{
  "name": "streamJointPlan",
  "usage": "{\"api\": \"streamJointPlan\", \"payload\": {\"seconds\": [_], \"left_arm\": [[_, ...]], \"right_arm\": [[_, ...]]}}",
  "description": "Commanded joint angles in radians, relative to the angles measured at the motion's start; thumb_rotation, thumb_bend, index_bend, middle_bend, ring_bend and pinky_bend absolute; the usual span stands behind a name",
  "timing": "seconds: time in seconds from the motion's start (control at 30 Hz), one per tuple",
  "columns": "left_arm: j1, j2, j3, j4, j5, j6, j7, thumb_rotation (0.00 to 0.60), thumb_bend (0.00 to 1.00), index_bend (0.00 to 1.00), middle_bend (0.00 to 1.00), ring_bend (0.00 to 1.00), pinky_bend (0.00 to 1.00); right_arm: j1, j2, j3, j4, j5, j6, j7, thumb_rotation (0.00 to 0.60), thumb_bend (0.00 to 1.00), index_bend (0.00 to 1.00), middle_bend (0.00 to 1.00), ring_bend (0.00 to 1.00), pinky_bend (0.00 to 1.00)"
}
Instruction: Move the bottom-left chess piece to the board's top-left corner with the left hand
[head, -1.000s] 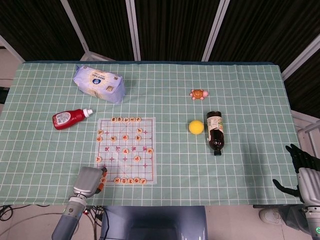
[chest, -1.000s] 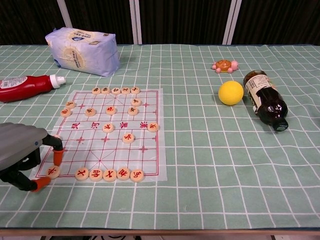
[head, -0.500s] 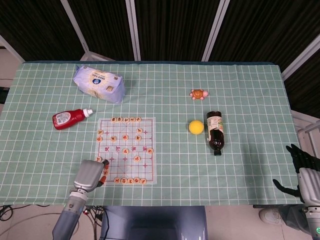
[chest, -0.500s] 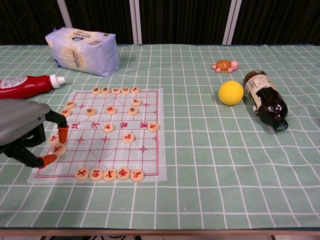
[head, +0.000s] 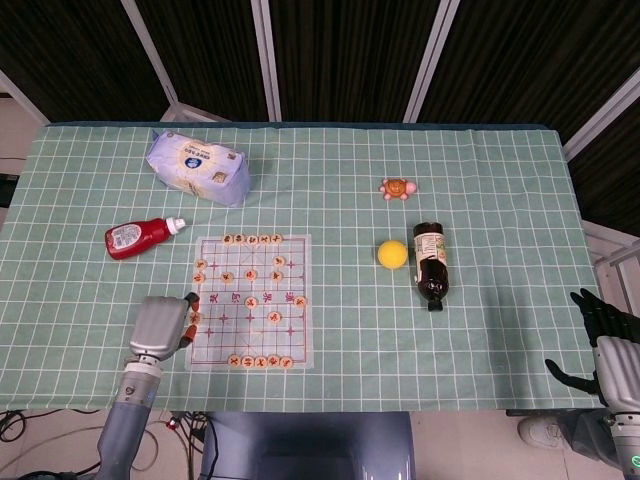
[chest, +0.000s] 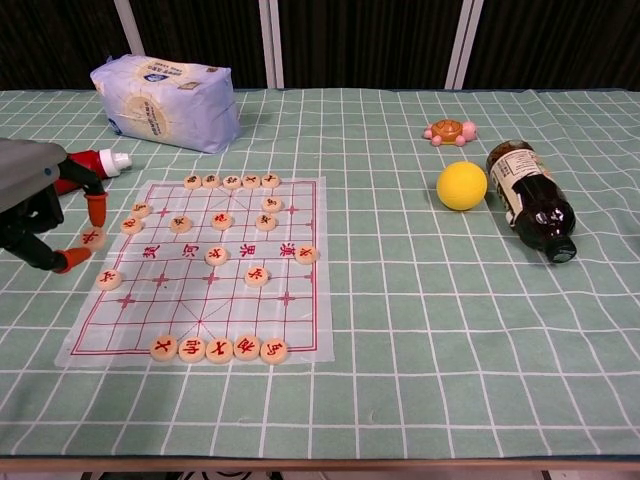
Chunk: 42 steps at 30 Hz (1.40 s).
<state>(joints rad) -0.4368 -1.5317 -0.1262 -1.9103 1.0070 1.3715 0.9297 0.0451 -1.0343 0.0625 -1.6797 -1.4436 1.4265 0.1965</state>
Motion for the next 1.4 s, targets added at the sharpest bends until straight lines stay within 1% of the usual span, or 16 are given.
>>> {"api": "streamJointPlan", "payload": {"seconds": [0.03, 0.2, 0.5, 0.8, 1.17, 1.4], "left_arm": [[-0.019, 0.005, -0.025, 0.025, -0.019, -0.013, -0.016, 0.6, 0.28, 0.48, 1.0, 1.0, 1.0], [-0.06, -0.006, -0.067, 0.079, -0.047, -0.051, -0.041, 0.6, 0.28, 0.48, 1.0, 1.0, 1.0], [-0.136, -0.047, -0.121, 0.181, -0.117, -0.101, -0.039, 0.6, 0.28, 0.48, 1.0, 1.0, 1.0], [-0.199, -0.089, -0.161, 0.283, -0.191, -0.128, -0.029, 0.6, 0.28, 0.48, 1.0, 1.0, 1.0], [-0.256, -0.121, -0.182, 0.385, -0.241, -0.151, -0.029, 0.6, 0.28, 0.49, 1.0, 1.0, 1.0], [-0.281, -0.136, -0.185, 0.444, -0.269, -0.161, -0.034, 0.6, 0.28, 0.49, 1.0, 1.0, 1.0]], "right_arm": [[0.0, -0.001, 0.0, 0.001, -0.001, 0.001, -0.001, 0.6, 0.25, 0.0, 0.0, 0.0, 0.0], [0.0, -0.001, 0.0, 0.002, 0.0, 0.001, -0.003, 0.6, 0.25, 0.0, 0.0, 0.0, 0.0], [0.0, -0.001, 0.0, 0.005, -0.003, 0.002, 0.002, 0.6, 0.25, 0.0, 0.0, 0.0, 0.0], [0.001, 0.0, 0.002, 0.005, 0.004, -0.004, 0.006, 0.6, 0.25, 0.0, 0.0, 0.0, 0.0], [0.001, 0.004, 0.001, 0.002, 0.004, -0.006, 0.017, 0.6, 0.25, 0.0, 0.0, 0.0, 0.0], [0.001, 0.005, 0.001, 0.001, 0.008, -0.009, 0.02, 0.6, 0.25, 0.0, 0.0, 0.0, 0.0]]}}
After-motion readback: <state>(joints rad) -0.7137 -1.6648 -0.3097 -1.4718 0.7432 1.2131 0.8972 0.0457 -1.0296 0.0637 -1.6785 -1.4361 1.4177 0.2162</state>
